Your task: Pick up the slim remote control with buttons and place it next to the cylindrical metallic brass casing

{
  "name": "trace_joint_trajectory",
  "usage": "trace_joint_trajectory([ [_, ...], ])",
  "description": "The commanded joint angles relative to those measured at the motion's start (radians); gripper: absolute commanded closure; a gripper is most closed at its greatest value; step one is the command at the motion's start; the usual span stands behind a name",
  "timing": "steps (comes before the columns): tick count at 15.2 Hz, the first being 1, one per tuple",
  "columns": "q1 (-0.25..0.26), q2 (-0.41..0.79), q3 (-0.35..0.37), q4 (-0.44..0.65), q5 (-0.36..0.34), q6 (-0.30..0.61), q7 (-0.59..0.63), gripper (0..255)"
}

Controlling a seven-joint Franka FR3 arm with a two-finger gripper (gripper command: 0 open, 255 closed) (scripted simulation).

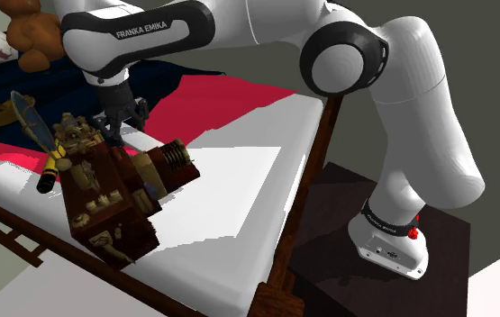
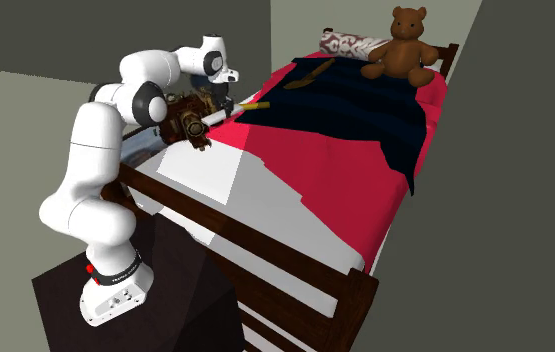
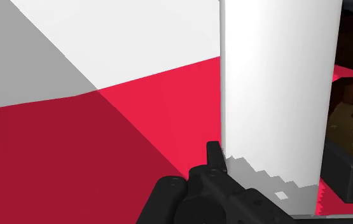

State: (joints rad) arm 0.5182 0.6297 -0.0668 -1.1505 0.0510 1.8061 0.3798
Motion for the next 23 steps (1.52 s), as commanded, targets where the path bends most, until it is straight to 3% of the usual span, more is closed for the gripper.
trace_joint_trajectory([
  [1, 0.012, 0.026, 0.01, -0.005, 0.004, 0.011, 0.002, 255],
  [15, -0.002, 0.062, 0.035, -0.134, -0.008, 0.176, 0.004, 255],
  [23, -0.011, 0.065, 0.047, -0.137, -0.017, 0.182, 0.008, 255],
])
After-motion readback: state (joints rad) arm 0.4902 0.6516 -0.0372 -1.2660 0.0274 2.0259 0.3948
